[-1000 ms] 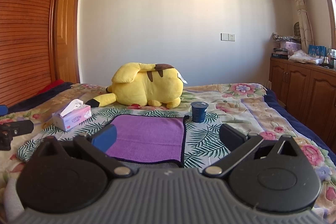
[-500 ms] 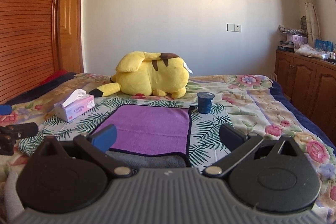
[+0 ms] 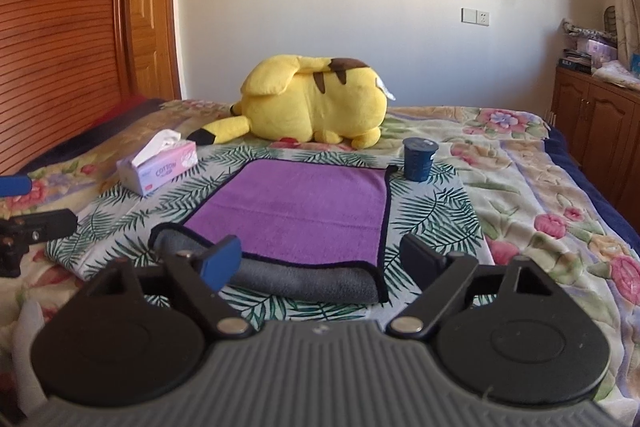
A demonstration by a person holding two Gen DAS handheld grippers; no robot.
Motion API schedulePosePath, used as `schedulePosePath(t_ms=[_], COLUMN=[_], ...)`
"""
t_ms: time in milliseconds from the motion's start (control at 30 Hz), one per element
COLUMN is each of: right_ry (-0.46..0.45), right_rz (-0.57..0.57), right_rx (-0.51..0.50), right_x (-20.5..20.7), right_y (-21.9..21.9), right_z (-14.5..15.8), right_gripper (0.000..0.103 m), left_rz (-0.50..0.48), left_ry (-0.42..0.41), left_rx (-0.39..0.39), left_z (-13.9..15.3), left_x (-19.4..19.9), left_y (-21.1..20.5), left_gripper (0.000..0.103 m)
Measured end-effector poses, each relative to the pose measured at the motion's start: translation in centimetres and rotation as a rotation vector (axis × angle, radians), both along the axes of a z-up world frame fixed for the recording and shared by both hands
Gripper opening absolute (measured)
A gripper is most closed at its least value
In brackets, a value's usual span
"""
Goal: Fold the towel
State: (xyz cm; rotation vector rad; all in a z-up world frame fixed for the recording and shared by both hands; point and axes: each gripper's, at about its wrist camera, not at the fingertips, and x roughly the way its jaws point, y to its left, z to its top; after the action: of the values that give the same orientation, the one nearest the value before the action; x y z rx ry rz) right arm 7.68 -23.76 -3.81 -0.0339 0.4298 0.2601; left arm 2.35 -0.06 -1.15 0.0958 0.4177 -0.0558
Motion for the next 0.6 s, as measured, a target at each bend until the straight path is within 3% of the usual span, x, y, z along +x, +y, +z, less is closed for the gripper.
schedulePosePath(t_ms=[200,600], right_ry=[0.066,0.155], right_rz=[0.044,0.091], right_rx=[-0.043,-0.123], right_x=[1.5,4.2], right_y=[0.3,0.4], right_z=[-0.7,-1.9], right_gripper=[0.078,0.075], left_rz=[-0.041,-0.074], left_ry=[0.013,0.087], left_rx=[-0.003,0.005], left_z=[-0.1,-0.5], left_x=[0.7,3.4], left_y=[0.0,0.1], left_gripper=[0.082,0.067])
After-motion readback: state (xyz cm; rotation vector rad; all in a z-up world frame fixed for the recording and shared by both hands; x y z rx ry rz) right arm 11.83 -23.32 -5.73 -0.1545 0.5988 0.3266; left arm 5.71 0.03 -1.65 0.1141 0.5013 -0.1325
